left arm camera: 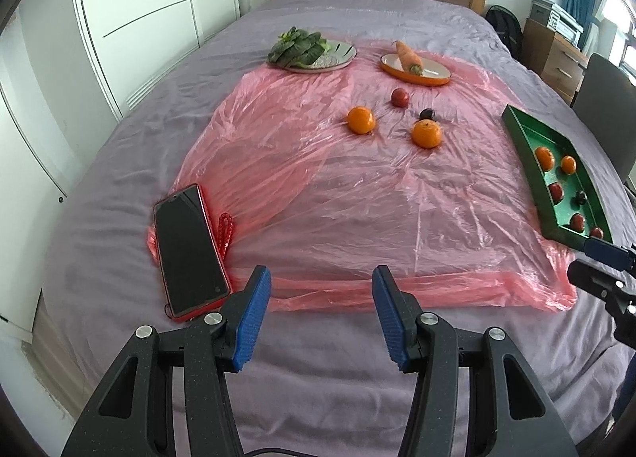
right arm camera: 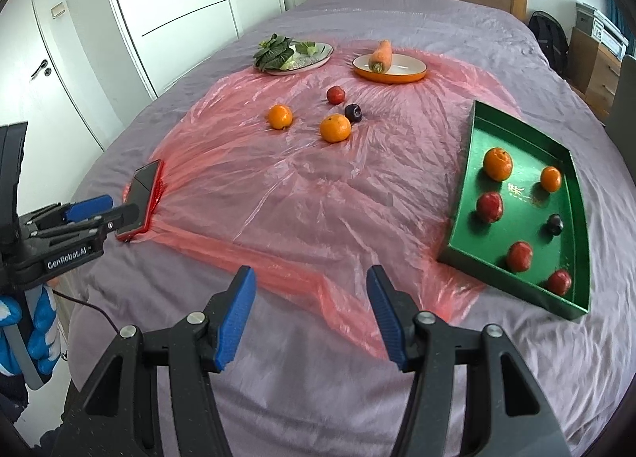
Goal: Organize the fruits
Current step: 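Move both open tools toward the oranges and dark plum on the sheet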
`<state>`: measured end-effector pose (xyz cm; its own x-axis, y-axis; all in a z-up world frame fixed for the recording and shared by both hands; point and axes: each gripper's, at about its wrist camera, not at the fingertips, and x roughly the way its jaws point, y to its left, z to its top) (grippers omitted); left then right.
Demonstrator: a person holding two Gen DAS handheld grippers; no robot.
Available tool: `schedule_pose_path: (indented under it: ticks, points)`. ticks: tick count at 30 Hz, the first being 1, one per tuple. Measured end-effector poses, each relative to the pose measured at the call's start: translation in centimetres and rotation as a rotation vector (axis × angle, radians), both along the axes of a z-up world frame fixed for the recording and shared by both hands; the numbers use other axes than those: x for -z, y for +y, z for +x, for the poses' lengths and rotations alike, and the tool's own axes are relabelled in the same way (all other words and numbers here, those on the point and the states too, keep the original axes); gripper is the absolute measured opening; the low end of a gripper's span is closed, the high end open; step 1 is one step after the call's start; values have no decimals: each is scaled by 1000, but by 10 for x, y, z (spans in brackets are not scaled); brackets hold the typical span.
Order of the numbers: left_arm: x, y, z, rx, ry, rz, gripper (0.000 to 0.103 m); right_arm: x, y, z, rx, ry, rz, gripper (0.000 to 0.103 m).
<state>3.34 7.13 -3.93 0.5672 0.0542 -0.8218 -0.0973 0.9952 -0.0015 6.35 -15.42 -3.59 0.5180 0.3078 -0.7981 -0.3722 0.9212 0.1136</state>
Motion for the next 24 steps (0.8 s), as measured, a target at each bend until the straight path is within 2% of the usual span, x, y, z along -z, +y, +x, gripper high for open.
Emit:
schedule_pose_path:
  ticks: [12, 24]
  points:
    - [21, 5, 35, 1, 46, -10, 47, 25, 1, 34, 5, 53, -5, 91]
    - [30, -6, 69, 40, 53, -19, 47, 41, 2, 70, 23, 78, 3, 91]
